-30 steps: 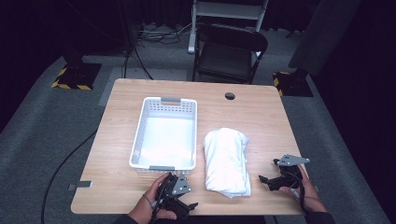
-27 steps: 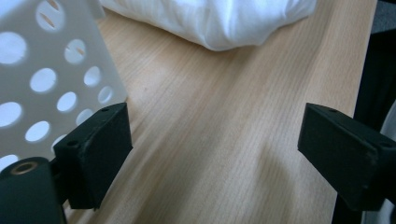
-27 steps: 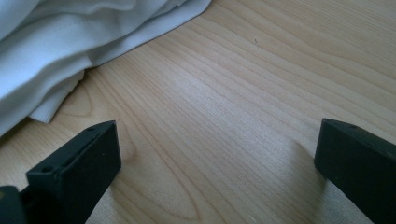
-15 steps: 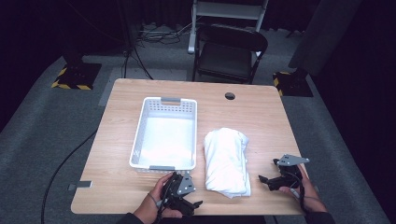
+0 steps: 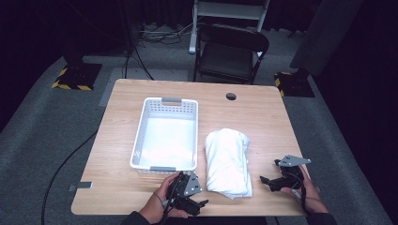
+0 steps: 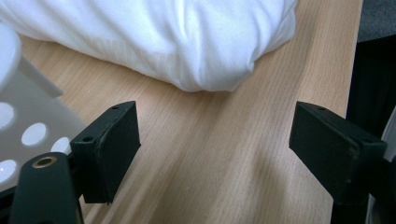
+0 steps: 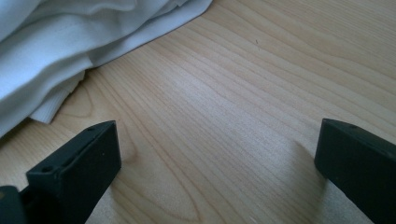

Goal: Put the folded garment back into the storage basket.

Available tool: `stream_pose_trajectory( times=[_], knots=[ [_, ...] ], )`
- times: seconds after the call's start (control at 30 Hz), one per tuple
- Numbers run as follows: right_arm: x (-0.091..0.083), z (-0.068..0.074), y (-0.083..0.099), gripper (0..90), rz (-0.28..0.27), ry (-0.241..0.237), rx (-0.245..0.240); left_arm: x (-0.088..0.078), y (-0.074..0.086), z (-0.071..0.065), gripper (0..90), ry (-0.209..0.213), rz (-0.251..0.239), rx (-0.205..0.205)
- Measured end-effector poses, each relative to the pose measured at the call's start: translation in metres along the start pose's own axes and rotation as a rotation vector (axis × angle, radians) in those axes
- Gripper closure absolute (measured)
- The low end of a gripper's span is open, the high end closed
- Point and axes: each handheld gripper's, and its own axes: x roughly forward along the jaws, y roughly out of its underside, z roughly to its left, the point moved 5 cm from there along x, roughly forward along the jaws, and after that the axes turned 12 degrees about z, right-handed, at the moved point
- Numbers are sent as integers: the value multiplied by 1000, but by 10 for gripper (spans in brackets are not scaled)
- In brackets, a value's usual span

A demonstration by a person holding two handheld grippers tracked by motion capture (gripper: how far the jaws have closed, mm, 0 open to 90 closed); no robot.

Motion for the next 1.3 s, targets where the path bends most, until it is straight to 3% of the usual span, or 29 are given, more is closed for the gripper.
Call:
stream_pose_trajectory(
  times=[0.5, 0.73, 0.9, 1.0, 1.2, 1.3],
  knots=[
    [0, 0, 0, 6, 0, 0, 0, 5, -9, -2, 183, -14, 2, 18],
    [0, 0, 0, 6, 0, 0, 0, 11, -13, -7, 190, -19, 12, 46],
    [0, 0, 0, 6, 0, 1, 0, 14, -16, -9, 258, 0, 11, 40],
    [0, 0, 0, 6, 0, 1, 0, 16, -18, -9, 272, -21, 7, 45],
    [0, 0, 0, 6, 0, 1, 0, 19, -20, -9, 332, -56, -9, 16],
    [0, 0, 0, 6, 0, 1, 1, 20, -21, -9, 356, -62, -8, 28]
  ],
)
